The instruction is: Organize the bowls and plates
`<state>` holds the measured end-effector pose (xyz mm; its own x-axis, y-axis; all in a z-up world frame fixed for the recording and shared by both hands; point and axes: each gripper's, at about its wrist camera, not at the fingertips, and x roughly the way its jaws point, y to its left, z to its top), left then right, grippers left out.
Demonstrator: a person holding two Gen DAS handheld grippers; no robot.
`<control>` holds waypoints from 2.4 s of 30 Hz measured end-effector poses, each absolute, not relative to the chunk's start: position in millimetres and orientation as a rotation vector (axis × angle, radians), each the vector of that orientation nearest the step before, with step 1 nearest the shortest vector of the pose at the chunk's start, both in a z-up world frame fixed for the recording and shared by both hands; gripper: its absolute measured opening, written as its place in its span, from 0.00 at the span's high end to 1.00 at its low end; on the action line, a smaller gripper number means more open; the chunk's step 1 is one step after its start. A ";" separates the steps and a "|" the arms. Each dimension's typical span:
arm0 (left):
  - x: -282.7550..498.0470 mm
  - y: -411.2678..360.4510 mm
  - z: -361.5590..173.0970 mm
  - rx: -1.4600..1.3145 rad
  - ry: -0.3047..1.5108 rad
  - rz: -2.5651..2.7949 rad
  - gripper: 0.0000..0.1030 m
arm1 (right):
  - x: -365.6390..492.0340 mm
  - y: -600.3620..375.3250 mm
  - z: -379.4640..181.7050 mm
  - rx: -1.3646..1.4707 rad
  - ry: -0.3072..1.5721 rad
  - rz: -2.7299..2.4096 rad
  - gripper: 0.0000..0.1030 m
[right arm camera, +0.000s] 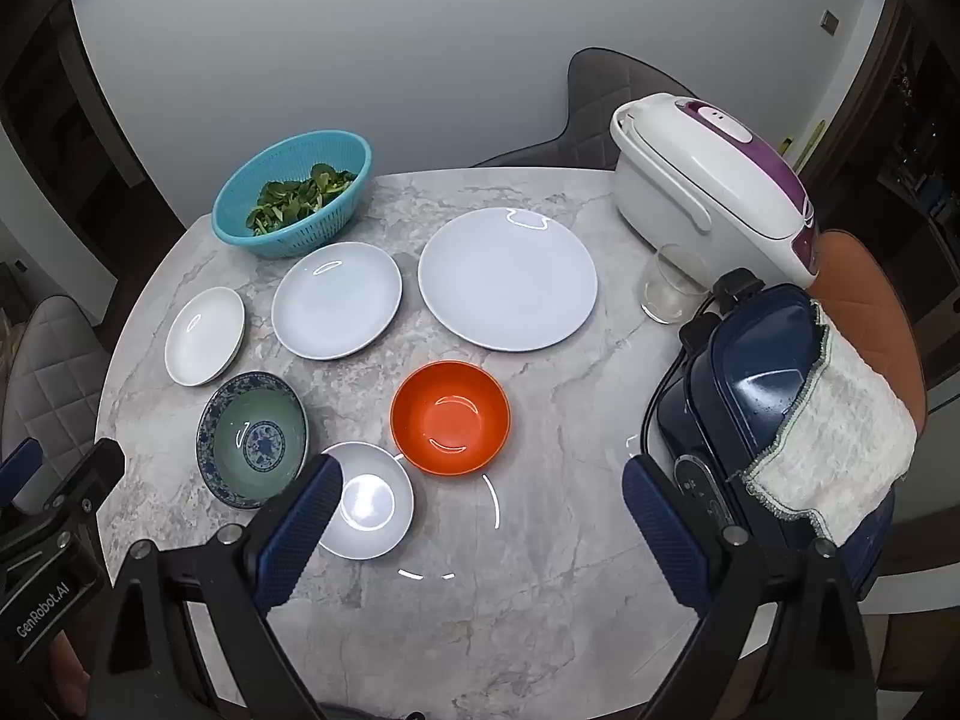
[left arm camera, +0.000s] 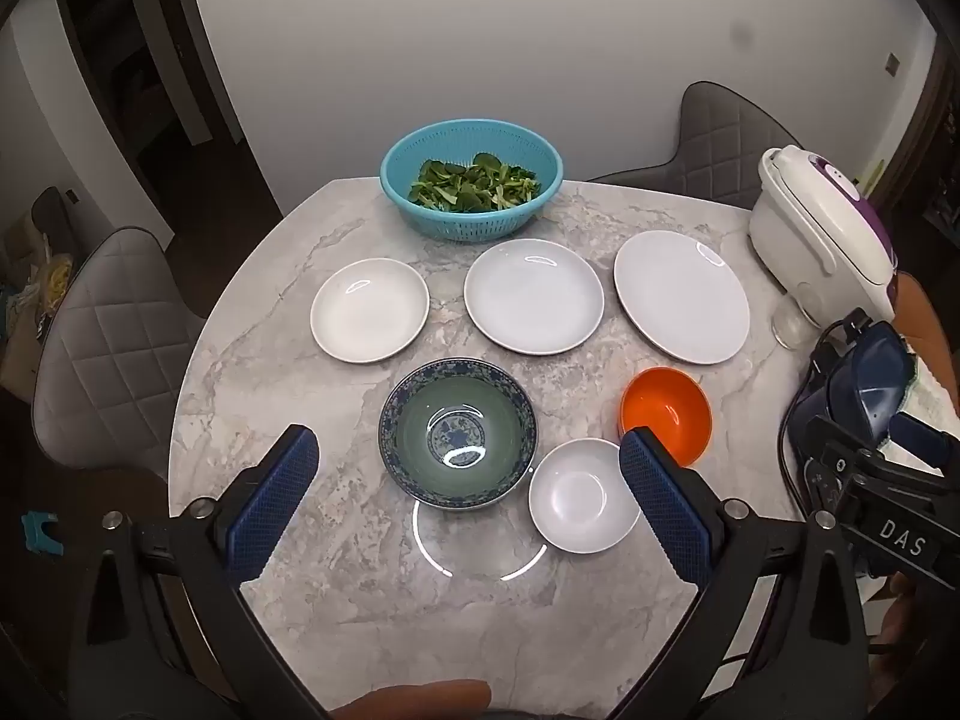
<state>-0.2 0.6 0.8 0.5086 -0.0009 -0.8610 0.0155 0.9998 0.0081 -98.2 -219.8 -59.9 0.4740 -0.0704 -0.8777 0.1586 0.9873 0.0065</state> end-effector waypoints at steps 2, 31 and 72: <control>-0.4 -2.5 0.9 0.031 1.042 0.001 0.01 | -98.5 -219.4 -60.1 0.091 1.070 -0.141 0.06; -2.3 -0.3 -6.3 0.026 1.065 -0.007 0.01 | -102.3 -213.6 -57.2 0.092 1.061 -0.141 0.06; -4.1 5.3 -17.6 0.019 1.079 -0.001 0.01 | -100.1 -208.7 -59.3 0.088 1.059 -0.144 0.06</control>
